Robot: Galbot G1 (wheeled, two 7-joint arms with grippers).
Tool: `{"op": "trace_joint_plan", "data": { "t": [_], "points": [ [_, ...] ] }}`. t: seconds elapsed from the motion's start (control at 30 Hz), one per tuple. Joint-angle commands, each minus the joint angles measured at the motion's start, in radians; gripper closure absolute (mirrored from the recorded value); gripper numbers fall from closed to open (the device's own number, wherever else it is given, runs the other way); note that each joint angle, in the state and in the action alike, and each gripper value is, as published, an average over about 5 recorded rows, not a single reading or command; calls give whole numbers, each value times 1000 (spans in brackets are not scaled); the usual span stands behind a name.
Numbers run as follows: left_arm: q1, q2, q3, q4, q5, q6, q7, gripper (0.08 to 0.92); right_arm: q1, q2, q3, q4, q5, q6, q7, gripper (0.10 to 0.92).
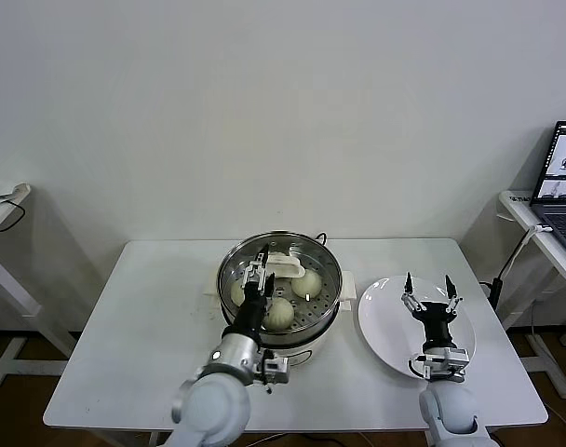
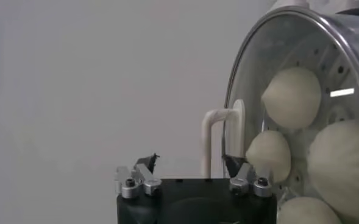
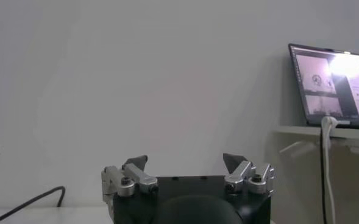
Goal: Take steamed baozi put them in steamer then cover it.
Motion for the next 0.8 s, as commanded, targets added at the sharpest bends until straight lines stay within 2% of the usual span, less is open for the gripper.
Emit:
{"op": "trace_joint_plan", "data": {
  "t": [0.03, 0.13, 0.2, 0.3, 0.43, 0.6, 0.8],
  "points": [
    [154, 106, -180, -201, -623, -109, -166, 178, -21, -10, -11, 31, 13, -49, 11, 203],
    [190, 63, -308, -160, -907, -226, -341, 177, -40, -13, -13, 56, 24, -86, 27, 203],
    [209, 34, -407, -99, -1057, -324, -408, 177, -55, -16, -12, 74, 38, -96, 28, 203],
    [227, 29, -526, 5, -1218, -423, -391, 177, -76, -22, 0, 99, 78, -110, 0, 203],
    [219, 36, -617, 125, -1402, -486, -349, 177, -106, -21, 27, 138, 154, -150, -54, 203],
    [196, 36, -642, 201, -1461, -526, -314, 177, -122, -8, 30, 147, 181, -136, -62, 203],
    [208, 30, -622, 212, -1450, -526, -300, 177, -132, -2, 19, 161, 174, -144, -55, 203]
  ]
}}
